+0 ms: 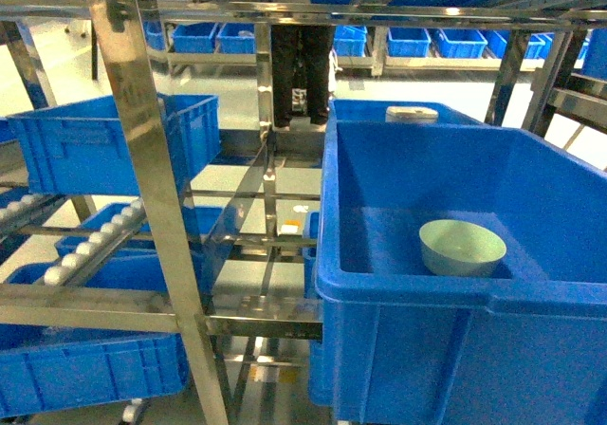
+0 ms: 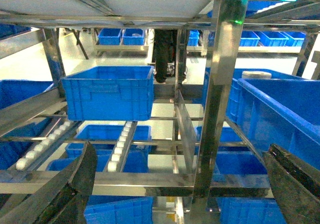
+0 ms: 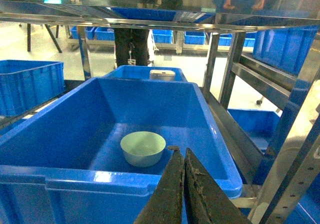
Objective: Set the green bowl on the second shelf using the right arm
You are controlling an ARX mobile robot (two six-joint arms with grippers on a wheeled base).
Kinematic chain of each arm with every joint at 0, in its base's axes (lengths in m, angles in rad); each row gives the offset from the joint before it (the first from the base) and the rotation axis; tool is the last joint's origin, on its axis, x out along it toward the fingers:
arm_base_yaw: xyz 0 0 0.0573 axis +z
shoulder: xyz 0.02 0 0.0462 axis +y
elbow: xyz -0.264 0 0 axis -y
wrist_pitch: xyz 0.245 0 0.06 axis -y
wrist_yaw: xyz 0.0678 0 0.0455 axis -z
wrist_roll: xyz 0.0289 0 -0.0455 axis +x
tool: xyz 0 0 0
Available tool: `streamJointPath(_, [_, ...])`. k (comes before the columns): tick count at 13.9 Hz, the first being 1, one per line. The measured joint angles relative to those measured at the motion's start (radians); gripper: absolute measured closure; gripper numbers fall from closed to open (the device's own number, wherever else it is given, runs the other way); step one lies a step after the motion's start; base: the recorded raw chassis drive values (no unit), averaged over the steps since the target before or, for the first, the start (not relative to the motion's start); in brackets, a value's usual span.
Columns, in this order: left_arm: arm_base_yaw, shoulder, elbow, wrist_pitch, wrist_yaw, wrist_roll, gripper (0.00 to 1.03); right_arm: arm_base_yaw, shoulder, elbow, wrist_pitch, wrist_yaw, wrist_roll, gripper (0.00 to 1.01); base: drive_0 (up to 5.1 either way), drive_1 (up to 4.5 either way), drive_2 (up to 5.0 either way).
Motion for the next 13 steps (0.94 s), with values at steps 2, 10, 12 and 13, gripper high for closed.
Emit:
streamJointPath(2, [0.000,0.000,0.000,0.000,0.000,0.000,0.05,0.000,-0.043,-0.013,-0.026,0.000,0.000,0.99,0.0,0.00,0.0])
streamJointPath(10, [0.000,0.000,0.000,0.001,-0.001,0.000,0.05,0.000,-0.299,-0.046,-0.253,0.000,0.002,0.99,0.0,0.00,0.0])
streamJointPath(12, [0.000,0.000,0.000,0.001,0.000,0.000,0.05,0.000,-0.299,-0.046,-0.246,0.000,0.002,0.99,0.0,0.00,0.0])
streamJointPath(13, [0.000,0.000,0.000,0.001,0.000,0.000,0.05,0.000,-0.299,-0.046,-0.243,-0.001,0.002,0.99,0.0,0.00,0.0])
